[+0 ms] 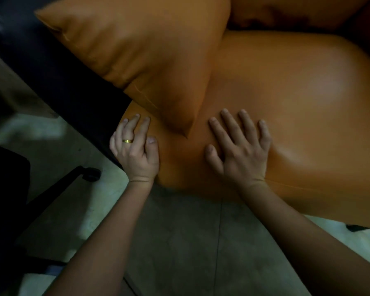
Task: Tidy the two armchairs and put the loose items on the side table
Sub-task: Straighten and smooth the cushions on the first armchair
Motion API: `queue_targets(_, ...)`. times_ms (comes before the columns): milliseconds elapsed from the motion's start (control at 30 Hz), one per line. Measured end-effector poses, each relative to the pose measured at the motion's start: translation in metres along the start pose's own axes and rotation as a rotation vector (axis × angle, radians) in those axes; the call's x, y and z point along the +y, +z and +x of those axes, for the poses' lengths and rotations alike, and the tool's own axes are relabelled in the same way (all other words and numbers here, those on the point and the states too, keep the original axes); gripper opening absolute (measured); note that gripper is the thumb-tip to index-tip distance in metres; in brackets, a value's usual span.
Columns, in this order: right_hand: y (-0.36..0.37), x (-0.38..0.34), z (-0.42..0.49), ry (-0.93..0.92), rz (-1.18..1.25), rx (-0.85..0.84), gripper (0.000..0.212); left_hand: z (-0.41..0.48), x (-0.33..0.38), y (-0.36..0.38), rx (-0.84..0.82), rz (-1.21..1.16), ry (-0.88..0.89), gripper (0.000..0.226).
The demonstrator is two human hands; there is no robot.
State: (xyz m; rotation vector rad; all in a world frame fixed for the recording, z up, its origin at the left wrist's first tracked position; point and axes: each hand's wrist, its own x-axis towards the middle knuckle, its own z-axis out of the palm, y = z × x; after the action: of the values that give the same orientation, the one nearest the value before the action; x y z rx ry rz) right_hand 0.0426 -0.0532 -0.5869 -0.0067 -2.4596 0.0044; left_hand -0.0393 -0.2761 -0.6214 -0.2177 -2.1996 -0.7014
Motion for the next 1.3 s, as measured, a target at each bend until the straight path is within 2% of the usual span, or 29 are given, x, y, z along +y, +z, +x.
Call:
queue_targets(167, -0.020, -0.005, 0.002, 0.046, 0.019, -0.170, 0.057, 0.003, 0.009, -0.034, -0.274, 0.019, -0.065, 0.045)
queue_targets(233, -0.028, -0.005, 0.002, 0.056, 0.056, -0.217, 0.057, 0.000, 0.021, -0.044, -0.342, -0.004, -0.144, 0.046)
queue_targets(367, -0.045, 0.009, -0.003, 0.096, 0.260, -0.248, 0.047, -0.027, 0.058, -0.073, -0.403, -0.208, -0.380, 0.043)
queue_targets(400, -0.049, 0.017, -0.007, 0.111, 0.286, -0.229, 0.045, -0.035, 0.069, -0.080, -0.415, -0.239, -0.324, 0.037)
queue_targets(433, -0.053, 0.027, -0.012, 0.125, 0.286, -0.197, 0.044, -0.042, 0.080, -0.084, -0.441, -0.245, -0.182, 0.033)
queue_targets(500, -0.061, 0.049, -0.021, 0.148, 0.237, -0.136, 0.042, -0.053, 0.099, -0.082, -0.533, -0.206, 0.232, 0.031)
queue_targets(533, -0.064, 0.061, -0.024, 0.165, 0.213, -0.132, 0.043, -0.054, 0.109, -0.077, -0.577, -0.180, 0.381, 0.032)
queue_targets(567, -0.068, 0.073, -0.028, 0.185, 0.191, -0.137, 0.043, -0.053, 0.121, -0.071, -0.613, -0.167, 0.432, 0.034)
queue_targets(700, -0.080, 0.111, -0.034, 0.293, 0.097, -0.192, 0.048, -0.028, 0.156, -0.044, -0.643, -0.145, 0.296, 0.042)
queue_targets(833, -0.078, 0.121, -0.033, 0.319, -0.003, -0.246, 0.055, -0.006, 0.167, -0.015, -0.735, -0.035, 0.306, 0.049)
queue_targets(933, -0.073, 0.118, -0.032, 0.328, -0.071, -0.262, 0.056, -0.009, 0.170, 0.000, -0.689, 0.018, 0.295, 0.052)
queue_targets(1100, -0.064, 0.119, -0.033, 0.321, -0.112, -0.203, 0.057, -0.017, 0.163, 0.018, -0.508, 0.023, 0.354, 0.053)
queue_targets(1300, -0.039, 0.127, -0.034, 0.253, -0.096, 0.034, 0.055, -0.020, 0.153, 0.046, -0.298, -0.028, 0.466, 0.056)
